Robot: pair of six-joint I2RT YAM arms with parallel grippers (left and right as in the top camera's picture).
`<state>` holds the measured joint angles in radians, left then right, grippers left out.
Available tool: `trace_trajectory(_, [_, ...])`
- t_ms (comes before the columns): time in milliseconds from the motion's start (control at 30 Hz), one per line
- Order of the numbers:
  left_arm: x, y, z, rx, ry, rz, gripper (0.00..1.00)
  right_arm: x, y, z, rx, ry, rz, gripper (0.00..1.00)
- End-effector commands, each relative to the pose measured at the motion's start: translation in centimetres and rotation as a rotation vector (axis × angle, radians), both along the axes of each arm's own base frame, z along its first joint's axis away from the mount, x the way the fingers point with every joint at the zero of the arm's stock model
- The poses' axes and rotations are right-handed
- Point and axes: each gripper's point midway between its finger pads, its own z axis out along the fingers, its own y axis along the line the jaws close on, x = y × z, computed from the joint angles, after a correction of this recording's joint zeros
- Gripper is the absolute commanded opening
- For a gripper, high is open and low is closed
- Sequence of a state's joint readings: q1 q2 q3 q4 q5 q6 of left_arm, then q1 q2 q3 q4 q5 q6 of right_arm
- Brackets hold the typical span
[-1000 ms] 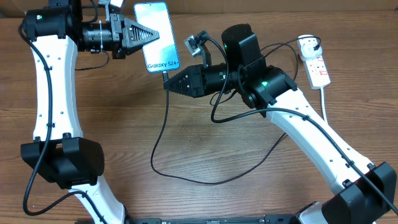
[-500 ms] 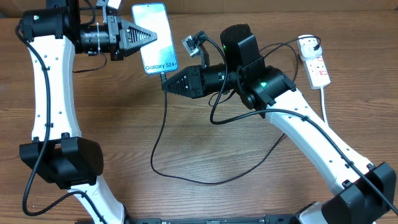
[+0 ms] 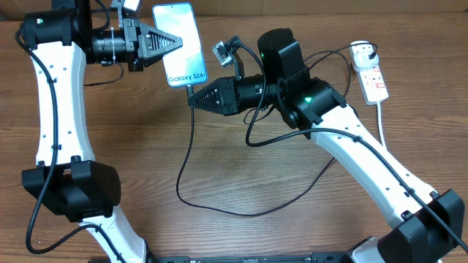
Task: Plug charger to phone and switch on socket
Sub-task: 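Push the USB-C plug into the phone's bottom port with the right gripper, then release the cable and withdraw the right gripper upward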
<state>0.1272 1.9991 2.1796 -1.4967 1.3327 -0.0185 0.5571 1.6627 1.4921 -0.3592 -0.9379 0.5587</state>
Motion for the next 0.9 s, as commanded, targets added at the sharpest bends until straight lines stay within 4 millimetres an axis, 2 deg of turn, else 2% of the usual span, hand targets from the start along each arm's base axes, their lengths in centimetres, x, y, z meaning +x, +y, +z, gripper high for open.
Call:
trace_trajectory(0, [-0.8,-1.4,0.7,-0.038,-0.013,-0.048,0.04,3.8,-1.2,0.9,0.001,-0.060,-0.132,0.04])
trace_trajectory(267, [-0.7,-1.3,0.3,-0.017,-0.011,-0.044,0.04,3.8,-1.4,0.9,0.004,-0.057,-0.128,0.05])
trace_trajectory(333, [-0.7,-1.3,0.2,-0.012,-0.012,-0.043,0.04,3.8,-1.4,0.9,0.003,-0.056,-0.128,0.13])
trace_trajectory(433, [-0.5,-1.3,0.2,-0.007,-0.025,-0.041,0.04,3.7,-1.4,0.8,0.002,-0.054,-0.128,0.13])
trace_trajectory(600, [0.5,-0.8,-0.6,0.049,-0.008,-0.004,0.04,3.4,-1.4,0.6,-0.003,-0.036,-0.115,0.20])
trace_trajectory(767, [2.5,-0.1,-1.3,0.113,-0.007,0.068,0.04,3.0,-1.4,0.4,-0.008,-0.015,-0.101,0.41])
trace_trajectory(833, [3.5,0.3,-1.3,0.133,-0.020,0.100,0.04,3.0,-1.4,0.2,-0.014,-0.007,-0.102,0.65])
trace_trajectory(867, [3.7,0.5,-1.4,0.139,-0.023,0.110,0.04,3.0,-1.5,0.1,-0.017,-0.005,-0.105,0.70])
